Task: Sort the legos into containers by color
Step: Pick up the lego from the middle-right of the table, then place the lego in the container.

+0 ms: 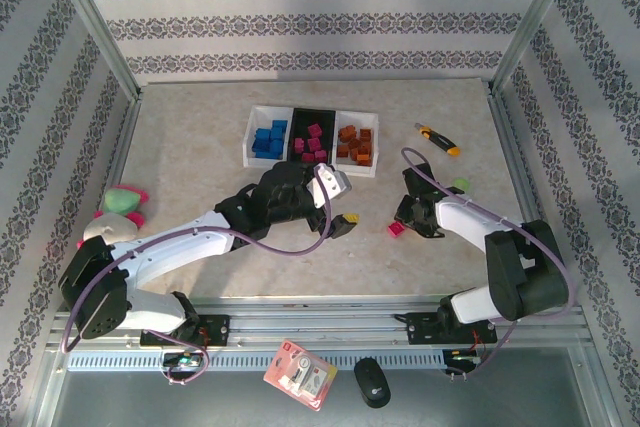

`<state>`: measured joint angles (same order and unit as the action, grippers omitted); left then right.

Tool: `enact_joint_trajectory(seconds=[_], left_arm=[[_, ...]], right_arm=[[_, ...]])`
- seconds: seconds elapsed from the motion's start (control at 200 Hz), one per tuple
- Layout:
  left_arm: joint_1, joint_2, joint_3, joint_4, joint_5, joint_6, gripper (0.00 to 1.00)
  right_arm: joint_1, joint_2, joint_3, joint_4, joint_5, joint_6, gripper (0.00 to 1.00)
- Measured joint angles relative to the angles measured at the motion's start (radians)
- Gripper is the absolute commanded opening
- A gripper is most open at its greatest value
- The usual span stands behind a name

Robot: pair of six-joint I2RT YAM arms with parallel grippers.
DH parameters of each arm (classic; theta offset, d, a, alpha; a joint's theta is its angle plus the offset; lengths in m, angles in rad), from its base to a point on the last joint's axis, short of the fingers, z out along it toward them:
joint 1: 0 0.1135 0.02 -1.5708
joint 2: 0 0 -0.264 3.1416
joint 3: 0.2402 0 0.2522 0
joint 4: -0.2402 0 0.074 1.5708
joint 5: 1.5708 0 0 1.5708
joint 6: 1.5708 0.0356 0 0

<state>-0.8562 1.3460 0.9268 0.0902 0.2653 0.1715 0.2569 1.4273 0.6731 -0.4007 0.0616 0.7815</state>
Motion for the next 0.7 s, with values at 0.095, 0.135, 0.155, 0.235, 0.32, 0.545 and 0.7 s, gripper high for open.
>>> enact_joint_trajectory(seconds=[0.095, 0.135, 0.155, 0.235, 0.32, 0.545, 0.7], left_arm=[[0.000, 0.007, 0.002, -0.014, -0.031, -0.023, 0.99], [0.000, 0.014, 0.007, -0.032, -0.045, -0.035, 0.99], [0.000, 0.019, 0.011, -0.042, -0.055, -0.042, 0.99], [0.000, 0.034, 0.018, -0.078, -0.084, -0.062, 0.99], [0.000, 0.040, 0.017, -0.111, -0.110, -0.080, 0.99], [0.000, -0.021, -0.085, -0.114, -0.181, -0.107, 0.99], [0.000, -0.121, -0.187, -0.110, -0.256, -0.145, 0.99]], right_arm=[[0.000, -0.008, 0.008, -0.003, 0.000, 0.000, 0.33], [0.000, -0.020, 0.011, -0.010, 0.000, -0.002, 0.32], [0.000, -0.027, 0.013, -0.013, 0.001, -0.002, 0.32], [0.003, -0.063, 0.028, -0.026, 0.000, -0.003, 0.32], [0.023, -0.097, 0.058, -0.037, 0.001, -0.011, 0.32], [0.153, -0.111, 0.188, -0.027, 0.016, -0.071, 0.32], [0.272, -0.011, 0.354, 0.012, 0.058, -0.154, 0.32]])
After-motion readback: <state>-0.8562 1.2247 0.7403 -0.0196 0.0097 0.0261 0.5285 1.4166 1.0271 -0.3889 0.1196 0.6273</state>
